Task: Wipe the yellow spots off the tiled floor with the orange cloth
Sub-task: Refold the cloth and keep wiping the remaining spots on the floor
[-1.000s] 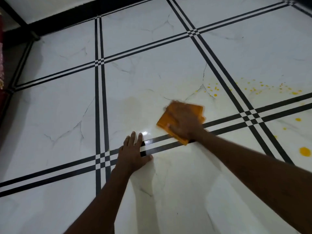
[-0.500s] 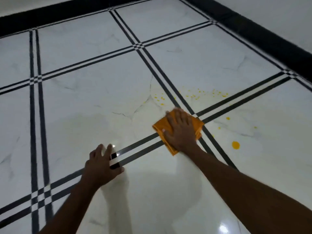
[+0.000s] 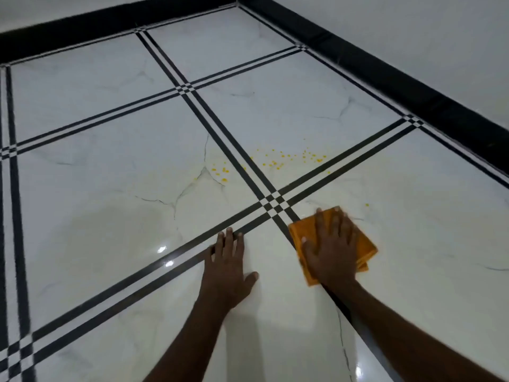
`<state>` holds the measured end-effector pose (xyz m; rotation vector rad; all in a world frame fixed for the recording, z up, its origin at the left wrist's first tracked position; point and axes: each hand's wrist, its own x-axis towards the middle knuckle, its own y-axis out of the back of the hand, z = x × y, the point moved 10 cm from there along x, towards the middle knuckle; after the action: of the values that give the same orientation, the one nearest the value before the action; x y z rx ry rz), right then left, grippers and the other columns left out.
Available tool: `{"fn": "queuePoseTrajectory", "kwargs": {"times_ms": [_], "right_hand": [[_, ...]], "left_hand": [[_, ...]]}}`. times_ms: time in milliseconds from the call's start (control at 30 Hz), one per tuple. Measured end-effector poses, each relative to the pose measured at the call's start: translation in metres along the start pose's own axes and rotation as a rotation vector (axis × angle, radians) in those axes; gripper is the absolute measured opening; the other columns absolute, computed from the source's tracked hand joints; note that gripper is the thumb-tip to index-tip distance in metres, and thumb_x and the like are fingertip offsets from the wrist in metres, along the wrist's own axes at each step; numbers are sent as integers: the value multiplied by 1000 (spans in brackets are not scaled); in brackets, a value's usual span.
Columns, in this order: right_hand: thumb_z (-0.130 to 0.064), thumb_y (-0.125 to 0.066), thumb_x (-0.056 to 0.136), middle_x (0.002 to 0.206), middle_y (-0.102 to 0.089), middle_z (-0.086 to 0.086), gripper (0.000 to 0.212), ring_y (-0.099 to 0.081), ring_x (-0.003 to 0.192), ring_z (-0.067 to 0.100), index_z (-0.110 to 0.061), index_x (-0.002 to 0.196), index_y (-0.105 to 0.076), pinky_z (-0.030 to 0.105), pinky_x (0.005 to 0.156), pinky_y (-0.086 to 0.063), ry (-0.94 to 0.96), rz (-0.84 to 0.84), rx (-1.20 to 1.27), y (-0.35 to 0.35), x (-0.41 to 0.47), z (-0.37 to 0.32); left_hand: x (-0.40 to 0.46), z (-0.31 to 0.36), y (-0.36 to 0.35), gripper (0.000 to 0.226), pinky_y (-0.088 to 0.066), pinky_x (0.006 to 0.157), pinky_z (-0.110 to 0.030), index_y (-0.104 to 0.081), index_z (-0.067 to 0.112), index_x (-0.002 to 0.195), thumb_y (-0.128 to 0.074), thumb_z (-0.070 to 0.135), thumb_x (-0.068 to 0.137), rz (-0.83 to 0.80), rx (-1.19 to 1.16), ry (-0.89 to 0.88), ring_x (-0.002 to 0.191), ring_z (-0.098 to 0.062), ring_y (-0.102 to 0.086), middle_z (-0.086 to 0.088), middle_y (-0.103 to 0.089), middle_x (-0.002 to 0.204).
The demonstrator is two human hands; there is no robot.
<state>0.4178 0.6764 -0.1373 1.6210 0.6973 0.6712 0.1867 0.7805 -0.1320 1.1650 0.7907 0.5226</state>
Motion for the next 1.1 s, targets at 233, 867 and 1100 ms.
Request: {"fn": "queuePoseTrajectory", "kwargs": {"times_ms": [233,867,1100], "right_hand": [[-66,-33,93,172,-13,12,81,-13,158,35,-32,164,-12,60,124,-15,260,-106,49,-18,39,-35],[-67,-29,92,167,-23,20,83,-20,154,42,-24,162,-22,64,123,-15,-132,-99,45,9,59,121],[-70,-30,90,167,-21,23,87,-19,154,45,-22,163,-22,66,122,-15,-57,-81,67,-3,123,20]], "left_hand": [[22,13,1,101,-10,122,-50,9,19,159,-49,66,90,-114,66,-21,154,-32,9,-14,16,166],[82,27,87,79,-39,109,-35,-41,19,149,-68,55,84,-414,91,77,135,-27,-46,-11,-48,145],[94,24,42,95,-31,116,-45,-13,20,158,-57,61,85,-189,159,-78,150,-33,-16,-14,-9,164]]}}
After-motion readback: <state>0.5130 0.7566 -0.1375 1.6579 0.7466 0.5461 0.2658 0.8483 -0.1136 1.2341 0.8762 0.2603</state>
